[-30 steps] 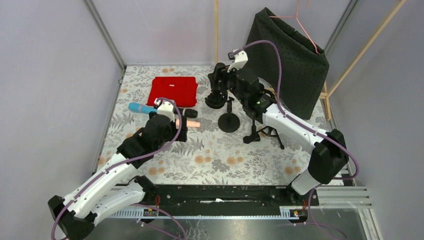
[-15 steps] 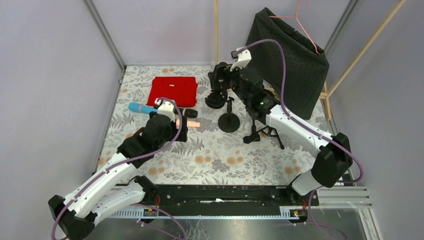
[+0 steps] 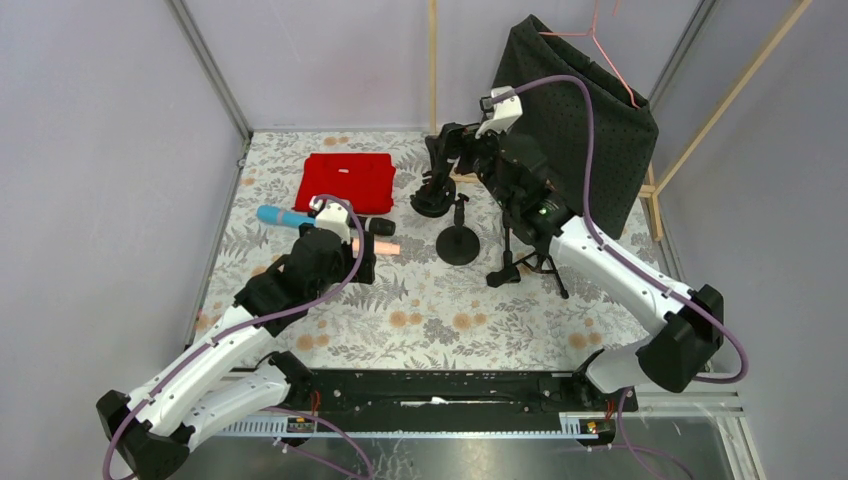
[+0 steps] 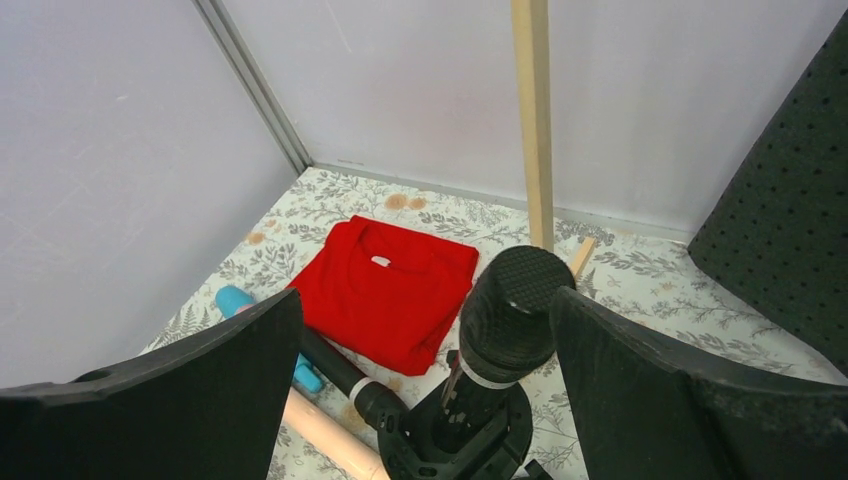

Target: Attach the microphones to the stand

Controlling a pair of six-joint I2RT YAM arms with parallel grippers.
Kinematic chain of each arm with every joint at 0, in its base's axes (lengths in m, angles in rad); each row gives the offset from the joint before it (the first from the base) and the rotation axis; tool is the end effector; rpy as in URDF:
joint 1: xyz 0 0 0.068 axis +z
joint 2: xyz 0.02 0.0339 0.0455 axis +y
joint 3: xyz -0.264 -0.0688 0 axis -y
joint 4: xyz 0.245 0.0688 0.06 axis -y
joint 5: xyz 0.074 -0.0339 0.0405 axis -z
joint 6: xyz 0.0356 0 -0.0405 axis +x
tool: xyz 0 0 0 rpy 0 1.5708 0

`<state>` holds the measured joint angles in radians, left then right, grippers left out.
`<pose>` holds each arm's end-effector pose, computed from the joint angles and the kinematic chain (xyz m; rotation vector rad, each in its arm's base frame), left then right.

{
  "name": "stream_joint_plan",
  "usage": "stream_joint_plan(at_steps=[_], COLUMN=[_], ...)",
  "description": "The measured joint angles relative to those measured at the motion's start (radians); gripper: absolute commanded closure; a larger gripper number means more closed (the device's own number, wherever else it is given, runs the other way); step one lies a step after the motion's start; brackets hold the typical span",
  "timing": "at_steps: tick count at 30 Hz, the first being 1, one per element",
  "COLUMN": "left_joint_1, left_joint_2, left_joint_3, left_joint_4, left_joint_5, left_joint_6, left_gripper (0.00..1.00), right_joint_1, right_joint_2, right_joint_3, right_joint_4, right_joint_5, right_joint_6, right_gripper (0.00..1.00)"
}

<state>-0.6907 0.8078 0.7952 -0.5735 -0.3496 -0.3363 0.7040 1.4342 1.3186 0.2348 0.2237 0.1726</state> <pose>0.1410 -0.1007 0.3018 0.1757 2.1187 -0.2321 0.2660 0.2155 0.4193 -0.2060 1.4640 0.5523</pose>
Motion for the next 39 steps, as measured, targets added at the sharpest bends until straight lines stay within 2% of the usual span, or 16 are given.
stream_joint_plan(at_steps=[13, 19, 26, 35, 39], left_joint_1=[0.002, 0.002, 0.002, 0.002, 0.002], left_joint_2=[0.0, 0.0, 0.012, 0.013, 0.013], left_joint_3=[0.0, 0.0, 0.0, -0.001, -0.002], left_joint_4=[0.0, 0.0, 0.001, 0.0, 0.001], left_joint_5=[0.002, 0.003, 0.011, 0.014, 0.018], left_joint_6=[0.0, 0.0, 0.001, 0.001, 0.001], left_gripper=[0.01, 0.01, 0.01, 0.01, 0.01], right_joint_1=[0.0, -0.014, -0.101, -0.145, -0.186], right_joint_2=[-0.116, -0.281, -0.469, -0.411, -0.394], right_joint_3=[-0.047, -0.195, -0.341, -0.341, -0.341], right_joint_4=[-0.065, -0.149, -0.312, -0.55, -0.617], right_joint_5=[0.076, 0.182, 0.237, 0.188, 0.172], right_joint_6=[-0.038, -0.024, 0.054, 0.14, 0.186], right_gripper=[0.0, 0.01, 0.07, 0.17, 0.17])
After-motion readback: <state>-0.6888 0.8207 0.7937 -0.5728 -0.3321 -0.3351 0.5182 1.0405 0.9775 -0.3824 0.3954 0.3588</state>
